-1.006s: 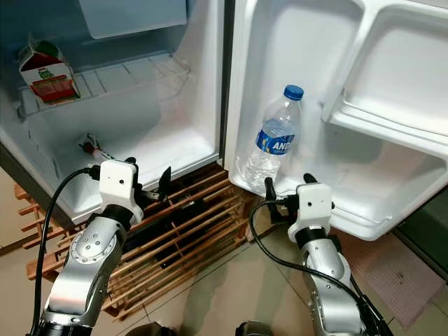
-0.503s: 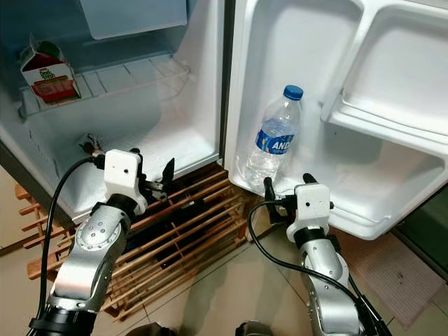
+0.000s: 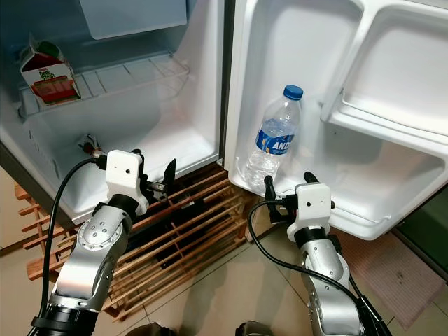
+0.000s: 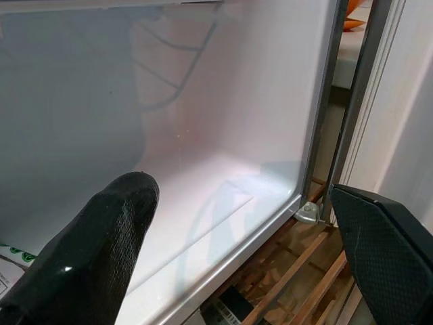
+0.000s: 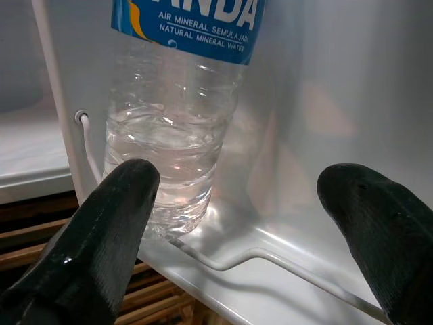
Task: Restocking fridge
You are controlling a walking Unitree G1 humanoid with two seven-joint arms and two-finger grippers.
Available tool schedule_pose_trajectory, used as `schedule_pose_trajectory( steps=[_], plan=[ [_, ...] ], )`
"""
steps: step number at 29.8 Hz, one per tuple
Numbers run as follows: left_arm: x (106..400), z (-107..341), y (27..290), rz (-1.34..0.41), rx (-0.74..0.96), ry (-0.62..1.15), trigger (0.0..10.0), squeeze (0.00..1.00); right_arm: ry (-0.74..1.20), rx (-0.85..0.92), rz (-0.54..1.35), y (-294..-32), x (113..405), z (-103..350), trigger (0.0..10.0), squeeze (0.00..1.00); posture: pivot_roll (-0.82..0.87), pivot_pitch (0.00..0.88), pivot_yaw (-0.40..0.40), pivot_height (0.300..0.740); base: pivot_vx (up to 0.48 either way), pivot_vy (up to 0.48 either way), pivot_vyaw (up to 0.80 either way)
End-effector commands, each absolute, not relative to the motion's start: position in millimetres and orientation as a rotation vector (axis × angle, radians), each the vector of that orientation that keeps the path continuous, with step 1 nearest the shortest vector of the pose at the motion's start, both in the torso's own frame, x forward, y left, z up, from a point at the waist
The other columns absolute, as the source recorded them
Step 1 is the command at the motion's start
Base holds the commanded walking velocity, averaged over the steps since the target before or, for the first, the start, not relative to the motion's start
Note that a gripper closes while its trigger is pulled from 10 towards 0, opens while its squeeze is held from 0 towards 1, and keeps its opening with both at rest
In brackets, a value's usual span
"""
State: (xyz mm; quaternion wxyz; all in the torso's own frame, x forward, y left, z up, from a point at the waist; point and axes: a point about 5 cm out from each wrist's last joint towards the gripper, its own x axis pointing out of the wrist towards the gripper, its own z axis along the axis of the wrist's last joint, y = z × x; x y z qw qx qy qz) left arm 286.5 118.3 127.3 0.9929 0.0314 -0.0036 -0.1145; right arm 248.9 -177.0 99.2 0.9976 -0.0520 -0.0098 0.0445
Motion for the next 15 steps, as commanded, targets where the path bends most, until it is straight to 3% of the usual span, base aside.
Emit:
schedule_pose_trajectory(
  steps=[1,15],
  plan=[
    [288.7,129.6,116.7,-0.238,0.059,-0.017,10.0,0.00,-0.009,-0.112,0.083,-180.4,245.9,95.7,10.0,0.00,-0.10,0.034,-0.013,0.726,-0.274,0.000,0.00],
    [289.4,128.9,116.2,-0.242,0.050,-0.013,10.0,0.00,-0.008,-0.115,0.065,-184.0,240.7,92.7,10.0,0.00,-0.10,0.034,-0.010,0.726,-0.284,0.000,0.00]
  ],
)
